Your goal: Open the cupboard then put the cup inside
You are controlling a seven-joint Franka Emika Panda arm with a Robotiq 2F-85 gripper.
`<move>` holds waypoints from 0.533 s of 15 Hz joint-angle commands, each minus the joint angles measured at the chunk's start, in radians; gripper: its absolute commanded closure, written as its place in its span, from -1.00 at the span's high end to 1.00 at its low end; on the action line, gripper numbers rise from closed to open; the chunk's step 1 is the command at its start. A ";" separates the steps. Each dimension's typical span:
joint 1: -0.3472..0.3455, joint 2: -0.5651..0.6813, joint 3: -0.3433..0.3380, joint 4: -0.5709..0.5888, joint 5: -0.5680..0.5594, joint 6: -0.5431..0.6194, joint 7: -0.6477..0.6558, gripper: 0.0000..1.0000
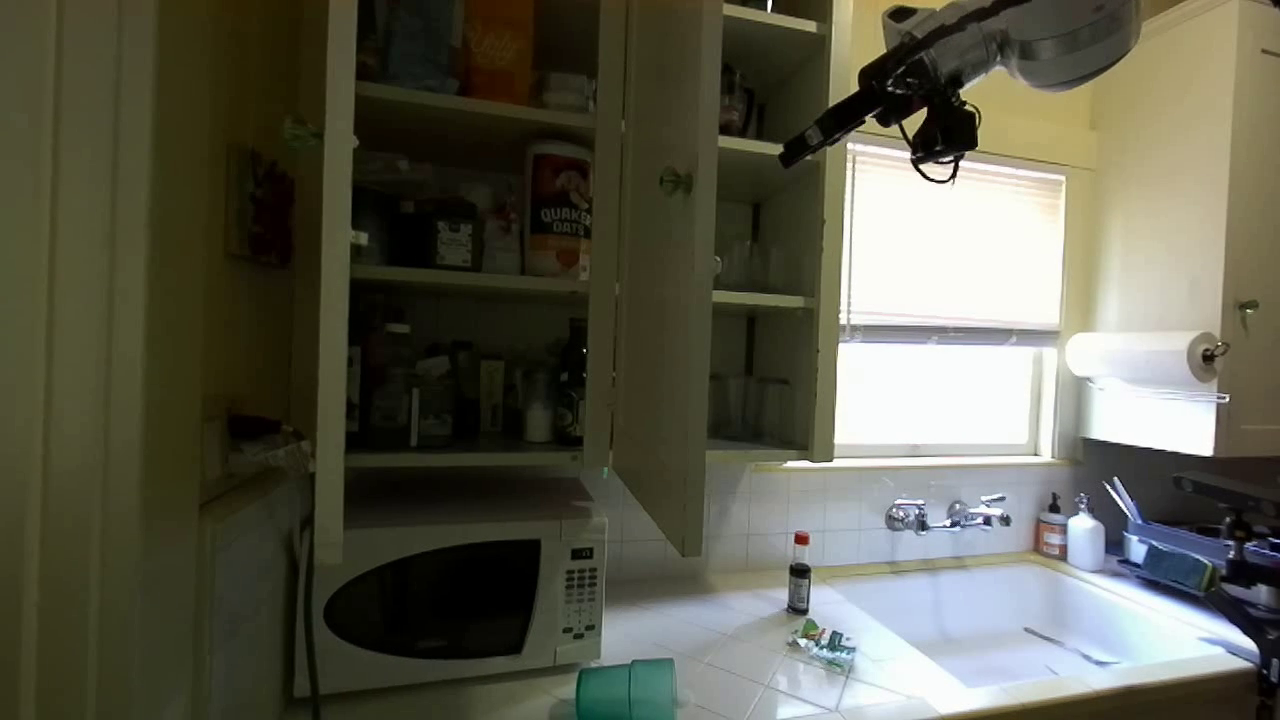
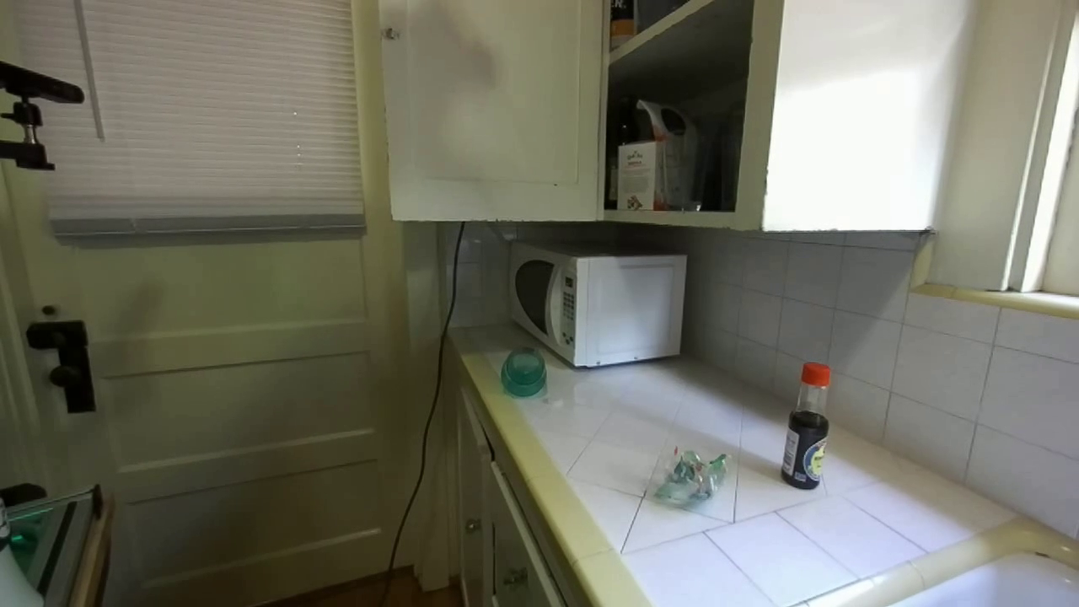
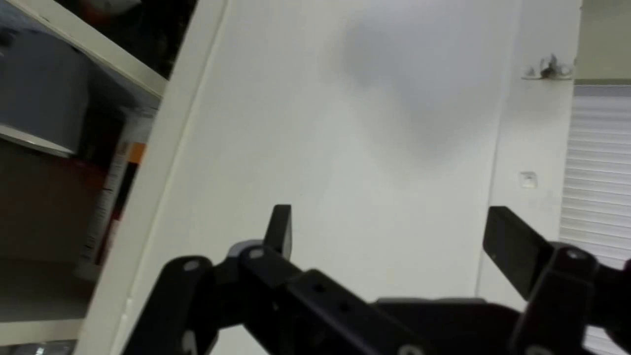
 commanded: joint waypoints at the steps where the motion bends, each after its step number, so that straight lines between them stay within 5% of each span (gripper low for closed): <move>1: -0.058 0.018 0.014 -0.043 -0.092 0.088 0.111 1.00; 8: -0.148 0.104 -0.002 -0.168 -0.309 0.234 0.270 1.00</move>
